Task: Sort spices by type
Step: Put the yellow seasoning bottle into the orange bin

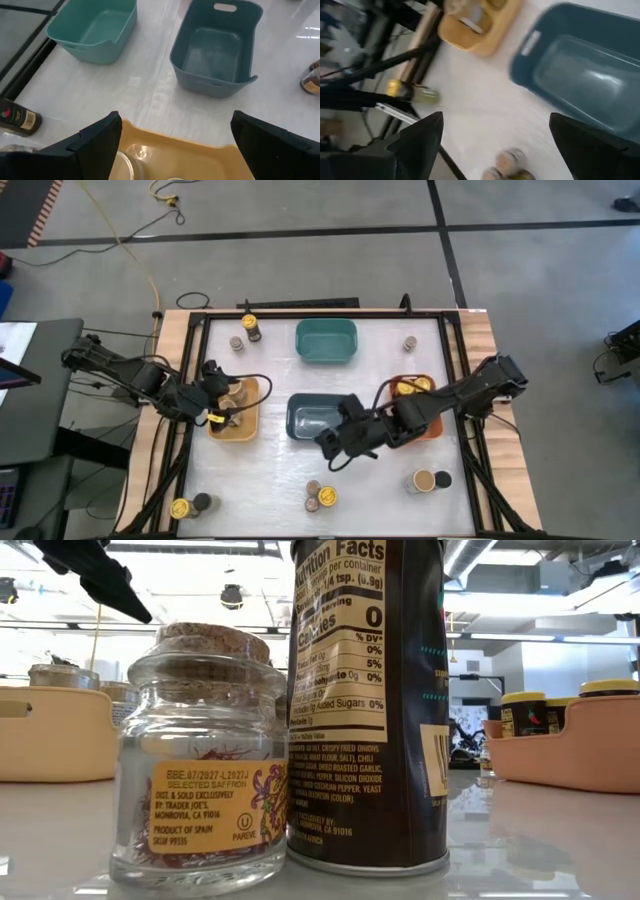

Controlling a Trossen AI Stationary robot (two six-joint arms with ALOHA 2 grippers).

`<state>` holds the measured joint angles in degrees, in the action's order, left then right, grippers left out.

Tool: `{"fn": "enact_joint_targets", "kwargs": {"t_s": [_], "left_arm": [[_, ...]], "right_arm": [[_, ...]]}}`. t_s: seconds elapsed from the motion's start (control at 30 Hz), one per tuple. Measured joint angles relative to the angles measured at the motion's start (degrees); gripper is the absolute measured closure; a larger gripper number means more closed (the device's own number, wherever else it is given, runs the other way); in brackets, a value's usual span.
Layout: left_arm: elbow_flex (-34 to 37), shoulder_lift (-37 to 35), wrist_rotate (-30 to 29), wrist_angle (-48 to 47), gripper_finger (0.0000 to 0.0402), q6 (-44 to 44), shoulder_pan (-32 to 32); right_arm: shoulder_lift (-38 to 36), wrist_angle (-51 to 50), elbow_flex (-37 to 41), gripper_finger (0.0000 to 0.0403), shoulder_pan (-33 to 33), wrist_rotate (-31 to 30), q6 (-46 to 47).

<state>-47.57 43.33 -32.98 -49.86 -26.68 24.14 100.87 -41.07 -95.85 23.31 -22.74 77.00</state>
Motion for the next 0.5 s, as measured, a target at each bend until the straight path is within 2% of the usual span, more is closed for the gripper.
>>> {"fn": "enact_joint_targets", "kwargs": {"t_s": [0.1, 0.23, 0.33, 0.5], "left_arm": [[0.0, 0.2, 0.1, -0.1, 0.0043, 0.1, 0.0], [0.0, 0.2, 0.1, -0.1, 0.0043, 0.6, 0.0], [0.0, 0.2, 0.1, -0.3, 0.0043, 0.8, 0.0], [0.0, 0.2, 0.1, -0.4, 0.0043, 0.8, 0.0]], "right_arm": [[2.4, 6.0, -1.1, 0.0014, -0.5, -0.1, -3.4], [7.0, 5.9, -7.6, 0.0014, -1.7, 0.8, -9.2], [11.4, 2.6, -15.3, 0.0014, -2.7, 3.4, -14.8], [19.3, -12.6, -28.9, 0.0014, -2.7, 7.1, -28.5]]}}
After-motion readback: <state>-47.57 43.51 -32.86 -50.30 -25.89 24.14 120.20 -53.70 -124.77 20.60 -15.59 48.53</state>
